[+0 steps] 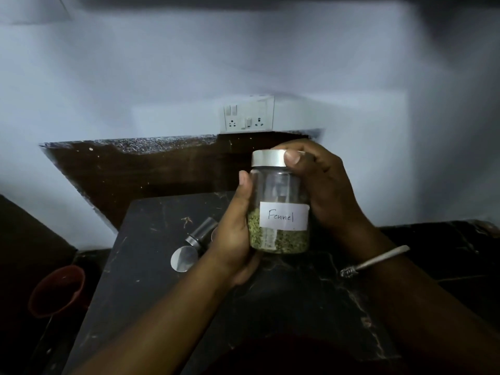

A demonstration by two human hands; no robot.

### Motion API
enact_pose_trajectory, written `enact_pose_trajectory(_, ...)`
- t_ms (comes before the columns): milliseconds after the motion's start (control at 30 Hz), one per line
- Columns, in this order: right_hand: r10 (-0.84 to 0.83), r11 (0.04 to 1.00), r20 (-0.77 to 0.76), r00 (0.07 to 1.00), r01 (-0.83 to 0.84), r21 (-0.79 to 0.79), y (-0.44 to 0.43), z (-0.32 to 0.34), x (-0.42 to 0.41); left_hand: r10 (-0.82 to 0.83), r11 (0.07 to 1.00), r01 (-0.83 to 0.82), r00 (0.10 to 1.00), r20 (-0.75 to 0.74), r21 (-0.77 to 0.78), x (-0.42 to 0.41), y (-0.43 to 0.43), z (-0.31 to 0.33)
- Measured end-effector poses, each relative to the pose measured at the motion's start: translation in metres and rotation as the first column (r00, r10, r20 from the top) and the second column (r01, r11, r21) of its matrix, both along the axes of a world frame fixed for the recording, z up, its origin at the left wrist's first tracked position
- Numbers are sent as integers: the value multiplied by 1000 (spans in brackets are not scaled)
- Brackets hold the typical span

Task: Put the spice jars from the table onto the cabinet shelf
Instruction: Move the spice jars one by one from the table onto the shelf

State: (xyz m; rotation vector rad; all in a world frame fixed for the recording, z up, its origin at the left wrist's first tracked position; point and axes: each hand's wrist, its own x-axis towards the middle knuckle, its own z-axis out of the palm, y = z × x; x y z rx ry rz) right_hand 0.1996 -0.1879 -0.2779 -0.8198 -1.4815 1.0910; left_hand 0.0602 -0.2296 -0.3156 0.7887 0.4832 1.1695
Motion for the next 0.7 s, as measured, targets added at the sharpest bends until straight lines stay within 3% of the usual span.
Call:
enact_pose_trajectory(133,-18,1000,-37,999,18,-5,-3,0,-4,5,1000,-4,1000,21,-28,1,-3,0)
enact_pose_trajectory(500,-29,999,39,999,30,-35,-7,11,-6,14,997,-14,1000,3,-76,0,-4,-1)
enact_pose_trajectory(700,-15,998,-55,998,12,-57,-9,35,2,46,999,-45,999,-14,27,-2,9,25)
